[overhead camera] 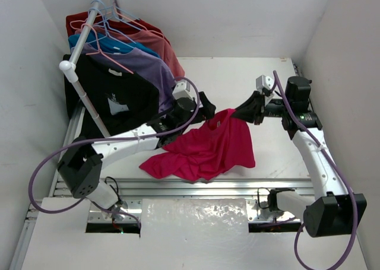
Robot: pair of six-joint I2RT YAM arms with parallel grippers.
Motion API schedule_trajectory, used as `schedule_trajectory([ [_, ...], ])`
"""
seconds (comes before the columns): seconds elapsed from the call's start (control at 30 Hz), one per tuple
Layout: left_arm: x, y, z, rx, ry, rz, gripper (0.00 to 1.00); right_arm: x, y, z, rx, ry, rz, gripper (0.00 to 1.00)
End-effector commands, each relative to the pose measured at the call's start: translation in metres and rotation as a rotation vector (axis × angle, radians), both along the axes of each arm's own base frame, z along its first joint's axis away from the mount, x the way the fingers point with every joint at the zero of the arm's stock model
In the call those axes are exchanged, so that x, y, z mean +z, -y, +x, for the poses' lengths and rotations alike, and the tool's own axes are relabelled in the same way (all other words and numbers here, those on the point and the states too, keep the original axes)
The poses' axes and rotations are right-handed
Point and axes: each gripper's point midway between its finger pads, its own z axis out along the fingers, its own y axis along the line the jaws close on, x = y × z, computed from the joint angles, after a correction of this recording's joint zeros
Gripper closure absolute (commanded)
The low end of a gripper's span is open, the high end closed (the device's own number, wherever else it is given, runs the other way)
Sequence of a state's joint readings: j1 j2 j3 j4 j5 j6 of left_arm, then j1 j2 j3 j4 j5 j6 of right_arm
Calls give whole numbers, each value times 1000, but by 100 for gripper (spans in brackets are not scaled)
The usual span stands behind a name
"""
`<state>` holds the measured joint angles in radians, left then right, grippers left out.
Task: Place the t-shirt on the hanger
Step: Pick up the hanger at the center of the board.
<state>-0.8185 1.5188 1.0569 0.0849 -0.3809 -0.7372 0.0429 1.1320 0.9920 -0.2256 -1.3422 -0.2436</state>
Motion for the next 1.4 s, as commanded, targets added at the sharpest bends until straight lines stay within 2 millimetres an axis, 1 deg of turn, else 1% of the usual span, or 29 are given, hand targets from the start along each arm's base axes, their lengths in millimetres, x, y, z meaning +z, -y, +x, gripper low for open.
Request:
schedule_trajectory([
  [0.0, 34, 8, 16, 44, 47, -107, 14, 26, -4, -11, 62, 115, 22, 100],
  [0.07, 28, 9, 25, 61, 30, -126, 14, 28, -4, -13, 68, 118, 24, 100],
  [0.13, 13, 13, 32, 68, -4, -123, 14, 29, -5, -16, 77, 118, 26, 100],
  [0.17, 16, 15, 36, 69, -9, -132, 14, 30, -6, -16, 78, 121, 27, 100],
  [0.2, 0, 17, 37, 81, -58, -122, 14, 31, -6, -17, 77, 124, 26, 100],
  [0.23, -4, 18, 38, 85, -76, -121, 14, 31, -6, -17, 78, 125, 26, 100],
  [0.4, -14, 25, 47, 99, -91, -153, 17, 32, -8, -20, 96, 127, 32, 100],
  [0.43, -14, 26, 50, 96, -85, -161, 33, 33, -8, -21, 100, 128, 32, 100],
  [0.5, -17, 32, 54, 70, -81, -173, 53, 34, -9, -23, 105, 130, 33, 100],
  [0.53, -11, 33, 60, 67, -72, -183, 76, 32, -9, -22, 102, 128, 32, 100],
  [0.6, -9, 39, 62, 36, -68, -175, 86, 31, -9, -21, 96, 128, 30, 100],
  [0.67, 6, 40, 67, 23, -31, -179, 100, 29, -8, -19, 89, 124, 27, 100],
  [0.73, 26, 30, 67, 34, 3, -168, 100, 25, -8, -14, 68, 101, 17, 100],
  [0.77, 50, 20, 64, 40, 56, -149, 100, 22, -7, -9, 52, 101, 8, 100],
  [0.8, 65, 13, 62, 48, 86, -140, 100, 20, -6, -4, 30, 94, 0, 100],
  [0.87, 105, -5, 59, 69, 189, -90, 100, 16, -2, 13, -62, 90, -31, 99],
  [0.9, 137, -17, 50, 71, 248, -81, 100, 15, 1, 20, -97, 89, -42, 95],
  [0.93, 158, -23, 46, 62, 296, -61, 100, 18, 7, 33, -178, 89, -53, 87],
  [0.97, 190, -30, 38, 31, 366, -4, 100, 22, 10, 39, -221, 89, -51, 77],
  [1.0, 206, -33, 36, 13, 402, 29, 100, 35, 15, 44, -274, 135, -38, 70],
  [1.03, 216, -29, 27, -50, 423, 56, 100, 42, 18, 46, -321, 111, -17, 55],
  [1.07, 238, -35, 20, -77, 471, 104, 100, 51, 24, 52, -388, 128, -9, 22],
  [1.1, 249, -35, 14, -107, 495, 121, 100, 70, 25, 48, -410, 169, 11, 10],
  [1.13, 269, -40, 6, -133, 527, 150, 100, 80, 31, 52, -468, 166, 19, 1],
  [1.17, 282, -45, 2, -133, 544, 158, 100, 102, 33, 47, -497, 160, 36, 1],
  [1.23, 310, -61, 0, -89, 579, 179, 100, 124, 42, 48, -572, 159, 47, 1],
  [1.27, 345, -77, -3, -47, 629, 180, 100, 154, 55, 52, -674, 199, 71, 1],
  [1.33, 385, -100, -3, 31, 683, 181, 100, 169, 68, 51, -773, 186, 84, 1],
  [1.37, 382, -103, 15, 51, 668, 249, 100, 181, 73, 48, -806, 208, 98, 1],
])
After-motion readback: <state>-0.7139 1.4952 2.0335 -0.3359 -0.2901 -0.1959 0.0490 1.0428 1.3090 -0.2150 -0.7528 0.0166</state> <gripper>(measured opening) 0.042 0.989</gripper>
